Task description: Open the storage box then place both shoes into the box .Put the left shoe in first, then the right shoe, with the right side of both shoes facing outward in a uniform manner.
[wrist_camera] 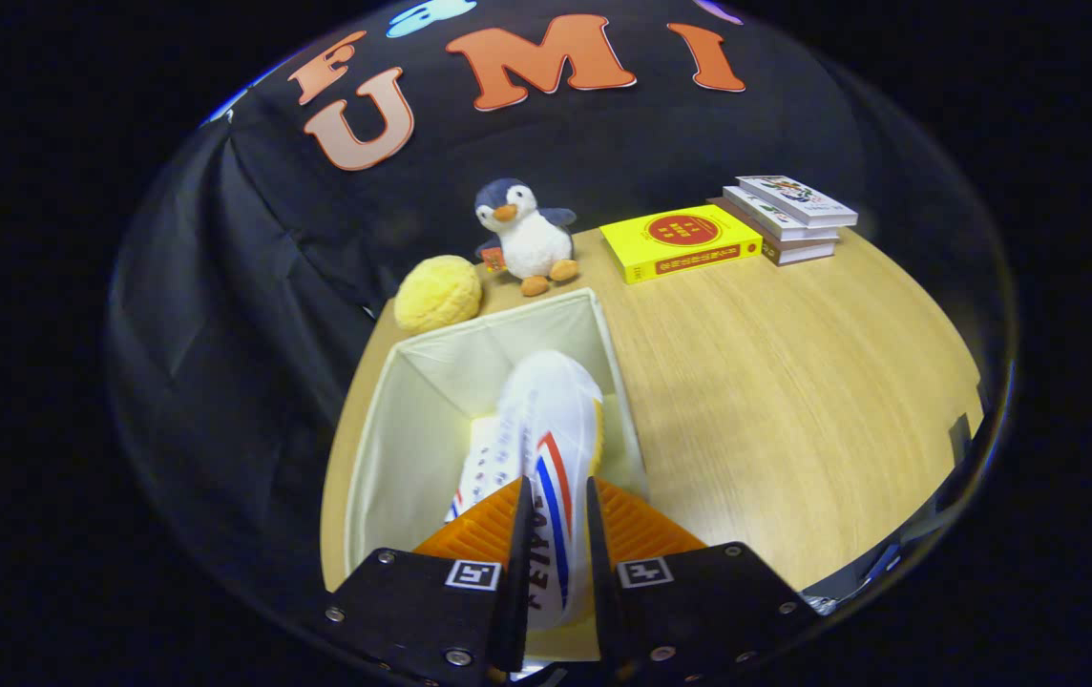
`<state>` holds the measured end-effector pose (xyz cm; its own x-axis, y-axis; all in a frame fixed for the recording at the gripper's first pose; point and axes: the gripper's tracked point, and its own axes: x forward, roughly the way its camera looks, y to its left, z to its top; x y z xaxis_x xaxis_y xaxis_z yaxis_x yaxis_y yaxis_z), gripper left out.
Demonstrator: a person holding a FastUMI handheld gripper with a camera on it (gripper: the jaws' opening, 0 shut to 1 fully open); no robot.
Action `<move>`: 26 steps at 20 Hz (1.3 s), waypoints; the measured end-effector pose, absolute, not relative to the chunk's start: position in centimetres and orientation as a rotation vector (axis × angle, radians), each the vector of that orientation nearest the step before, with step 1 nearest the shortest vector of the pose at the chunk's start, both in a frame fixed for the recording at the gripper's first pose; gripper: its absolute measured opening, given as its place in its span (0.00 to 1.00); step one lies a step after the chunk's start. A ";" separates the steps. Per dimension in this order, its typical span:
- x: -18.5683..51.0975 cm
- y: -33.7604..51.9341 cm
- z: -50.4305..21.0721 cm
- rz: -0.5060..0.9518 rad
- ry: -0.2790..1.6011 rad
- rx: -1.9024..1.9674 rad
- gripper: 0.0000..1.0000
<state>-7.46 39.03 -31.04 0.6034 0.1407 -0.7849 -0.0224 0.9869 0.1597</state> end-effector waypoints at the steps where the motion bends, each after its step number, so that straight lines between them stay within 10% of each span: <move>1: -6.8 38.8 -29.7 0.106 0.881 0.120 0.44; 3: -5.9 38.1 -27.3 0.114 0.829 0.093 0.72; 7: -4.5 35.7 -22.7 0.090 0.733 0.072 0.96; 26: -2.8 23.5 -9.3 0.056 0.491 -0.010 0.99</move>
